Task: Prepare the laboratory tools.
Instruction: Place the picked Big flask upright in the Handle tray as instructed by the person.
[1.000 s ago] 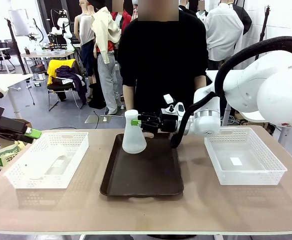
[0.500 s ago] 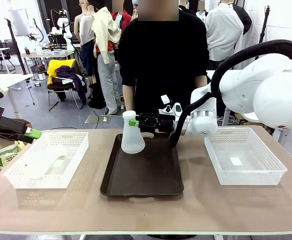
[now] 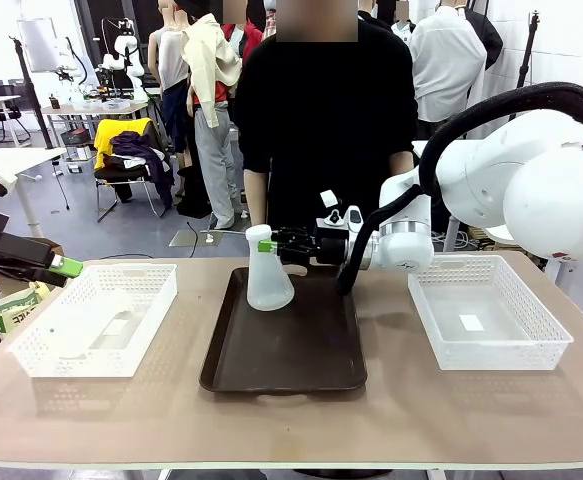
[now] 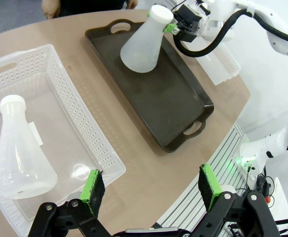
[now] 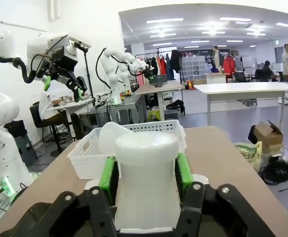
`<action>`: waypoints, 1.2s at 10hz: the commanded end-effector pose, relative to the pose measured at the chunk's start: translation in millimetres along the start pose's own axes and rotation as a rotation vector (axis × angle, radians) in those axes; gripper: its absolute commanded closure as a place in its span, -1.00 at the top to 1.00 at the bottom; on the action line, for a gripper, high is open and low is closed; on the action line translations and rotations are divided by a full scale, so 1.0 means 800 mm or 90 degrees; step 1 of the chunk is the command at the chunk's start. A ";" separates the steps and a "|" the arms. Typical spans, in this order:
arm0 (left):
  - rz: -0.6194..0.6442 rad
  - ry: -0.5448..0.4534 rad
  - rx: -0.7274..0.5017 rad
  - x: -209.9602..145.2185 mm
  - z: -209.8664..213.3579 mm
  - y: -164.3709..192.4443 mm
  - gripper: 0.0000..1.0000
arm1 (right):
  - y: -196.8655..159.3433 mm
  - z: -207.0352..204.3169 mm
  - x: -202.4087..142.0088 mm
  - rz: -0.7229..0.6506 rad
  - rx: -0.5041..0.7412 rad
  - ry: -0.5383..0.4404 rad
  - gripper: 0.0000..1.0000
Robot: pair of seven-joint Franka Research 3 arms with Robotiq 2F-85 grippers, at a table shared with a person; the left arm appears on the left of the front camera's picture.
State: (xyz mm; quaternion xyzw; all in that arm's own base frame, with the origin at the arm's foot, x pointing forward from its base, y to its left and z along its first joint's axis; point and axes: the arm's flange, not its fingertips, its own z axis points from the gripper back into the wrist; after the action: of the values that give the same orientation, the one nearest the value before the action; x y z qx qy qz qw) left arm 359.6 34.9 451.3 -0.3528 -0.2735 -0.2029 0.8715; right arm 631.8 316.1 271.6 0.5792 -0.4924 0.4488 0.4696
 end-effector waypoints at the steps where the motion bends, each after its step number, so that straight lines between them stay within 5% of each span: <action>1: -0.011 -0.014 -0.012 -0.002 -0.001 0.003 1.00 | -0.008 -0.001 -0.001 -0.019 -0.004 0.004 1.00; 9: -0.011 -0.014 -0.012 -0.002 -0.001 0.003 1.00 | 0.016 0.014 0.033 -0.010 -0.046 0.102 1.00; 12: -0.011 -0.014 -0.012 -0.002 -0.001 0.003 1.00 | 0.005 0.014 0.032 0.006 -0.039 0.079 1.00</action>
State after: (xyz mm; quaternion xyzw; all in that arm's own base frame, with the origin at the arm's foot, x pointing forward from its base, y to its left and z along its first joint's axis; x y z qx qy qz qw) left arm 359.7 34.9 451.3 -0.3528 -0.2735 -0.2030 0.8715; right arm 629.0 300.2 298.0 0.5351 -0.4735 0.4708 0.5174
